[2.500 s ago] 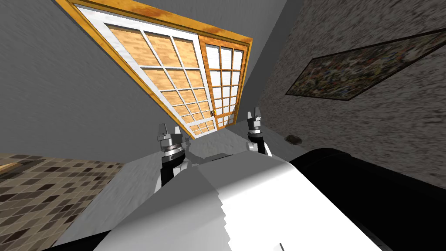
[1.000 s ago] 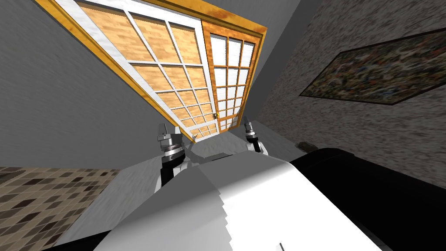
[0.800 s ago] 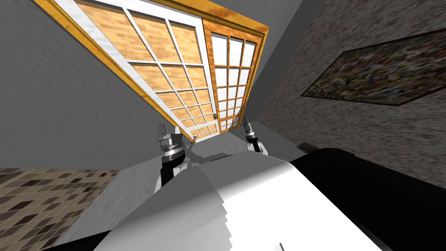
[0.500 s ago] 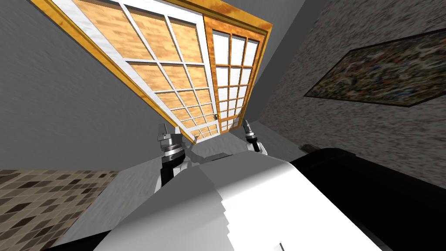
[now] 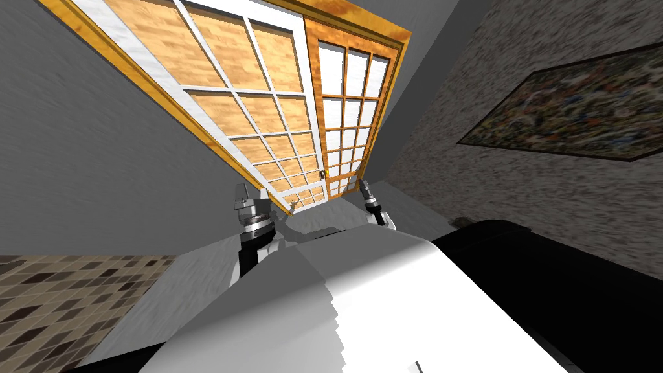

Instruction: Pull the door open

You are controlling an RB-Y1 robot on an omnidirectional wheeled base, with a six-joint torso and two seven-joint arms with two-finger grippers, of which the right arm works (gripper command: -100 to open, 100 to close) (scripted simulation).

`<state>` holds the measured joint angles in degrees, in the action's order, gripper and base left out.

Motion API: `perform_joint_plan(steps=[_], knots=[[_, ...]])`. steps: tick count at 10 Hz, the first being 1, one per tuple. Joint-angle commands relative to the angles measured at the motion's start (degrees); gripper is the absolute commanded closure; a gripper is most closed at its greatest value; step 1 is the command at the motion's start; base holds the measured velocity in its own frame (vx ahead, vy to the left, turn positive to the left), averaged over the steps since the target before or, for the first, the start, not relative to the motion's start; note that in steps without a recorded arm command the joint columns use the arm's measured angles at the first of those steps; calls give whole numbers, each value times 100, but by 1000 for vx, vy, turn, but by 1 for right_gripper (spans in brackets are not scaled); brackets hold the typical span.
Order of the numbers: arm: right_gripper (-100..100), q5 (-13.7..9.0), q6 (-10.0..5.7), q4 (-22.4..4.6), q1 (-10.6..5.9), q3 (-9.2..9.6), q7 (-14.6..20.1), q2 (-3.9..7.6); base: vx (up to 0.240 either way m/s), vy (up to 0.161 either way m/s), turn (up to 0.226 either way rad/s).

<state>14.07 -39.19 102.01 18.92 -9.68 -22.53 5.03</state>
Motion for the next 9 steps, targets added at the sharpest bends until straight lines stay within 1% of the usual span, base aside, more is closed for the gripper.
perform_joint_plan(steps=[1, 9], knots=[[-100, 79, -75, -215, -33, -40, -159, 11, 99, 32, 17], [-100, 452, -403, -1349, -307, -284, -875, 109, 102, 31, 18]])
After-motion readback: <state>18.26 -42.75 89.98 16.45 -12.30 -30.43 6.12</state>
